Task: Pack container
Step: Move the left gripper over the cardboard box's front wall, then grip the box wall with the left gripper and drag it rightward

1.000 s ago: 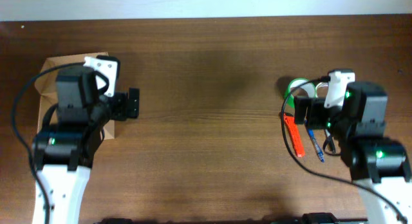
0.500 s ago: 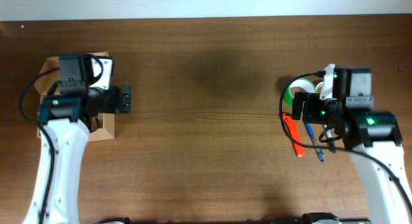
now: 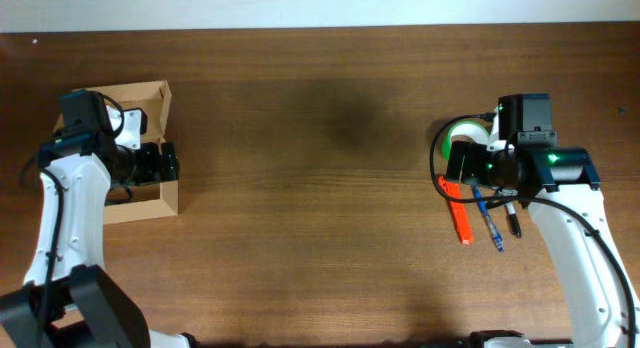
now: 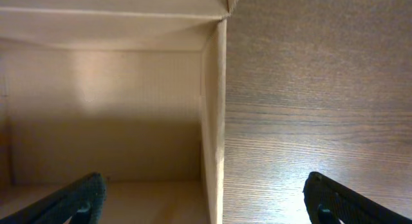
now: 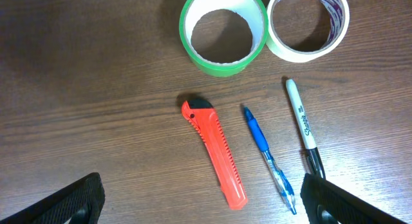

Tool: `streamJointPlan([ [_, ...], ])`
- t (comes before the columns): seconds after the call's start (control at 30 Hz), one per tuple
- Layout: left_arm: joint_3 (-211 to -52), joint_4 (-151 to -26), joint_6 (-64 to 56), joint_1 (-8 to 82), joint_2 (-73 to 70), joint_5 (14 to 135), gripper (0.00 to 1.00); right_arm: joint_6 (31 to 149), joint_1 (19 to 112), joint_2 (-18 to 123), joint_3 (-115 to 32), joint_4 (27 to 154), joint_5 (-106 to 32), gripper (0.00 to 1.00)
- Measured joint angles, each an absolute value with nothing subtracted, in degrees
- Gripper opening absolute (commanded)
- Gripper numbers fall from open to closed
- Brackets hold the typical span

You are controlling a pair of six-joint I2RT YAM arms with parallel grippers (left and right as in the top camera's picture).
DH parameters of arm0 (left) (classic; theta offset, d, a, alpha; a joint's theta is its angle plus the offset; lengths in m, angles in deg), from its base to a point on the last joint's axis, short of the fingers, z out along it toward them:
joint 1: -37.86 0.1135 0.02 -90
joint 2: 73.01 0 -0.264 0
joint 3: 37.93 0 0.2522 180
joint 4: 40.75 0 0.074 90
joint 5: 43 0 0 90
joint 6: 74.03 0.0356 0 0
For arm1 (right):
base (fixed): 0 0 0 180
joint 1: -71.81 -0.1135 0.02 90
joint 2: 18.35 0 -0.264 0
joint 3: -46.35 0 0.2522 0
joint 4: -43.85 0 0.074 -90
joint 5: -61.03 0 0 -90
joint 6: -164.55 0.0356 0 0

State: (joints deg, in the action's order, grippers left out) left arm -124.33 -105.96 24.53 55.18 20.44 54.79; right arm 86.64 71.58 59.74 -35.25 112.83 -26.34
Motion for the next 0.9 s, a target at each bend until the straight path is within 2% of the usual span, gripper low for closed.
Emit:
streamJointPlan([
  [0.2,-124.33,-106.33,24.50,54.98,22.65,55.16,0.98,86.75,71.58,59.76,-35.25,111.85,-26.32,0.99],
  [0.37,-124.36,-106.92,24.53,54.35,24.96,55.23,0.89,86.82,71.58,59.76,-35.25,111.28,-26.16,0.99],
  [0.57,-124.36,-107.46,24.37,53.52,29.03,55.34,0.30,86.82,71.55,59.76,-35.25,110.80,-26.14,0.99],
  [0.67,-124.36,-107.49,23.98,52.66,30.25,55.12,0.11,86.80,71.58,59.76,-35.25,110.67,-26.14,0.99],
  [0.77,-124.36,-107.77,24.11,51.81,31.02,54.14,0.02,86.80,71.58,59.76,-35.25,110.58,-26.14,0.99],
  [0.9,-124.68,-108.12,23.85,50.72,31.04,51.84,0.02,86.80,71.58,59.76,-35.25,110.45,-26.14,0.99],
])
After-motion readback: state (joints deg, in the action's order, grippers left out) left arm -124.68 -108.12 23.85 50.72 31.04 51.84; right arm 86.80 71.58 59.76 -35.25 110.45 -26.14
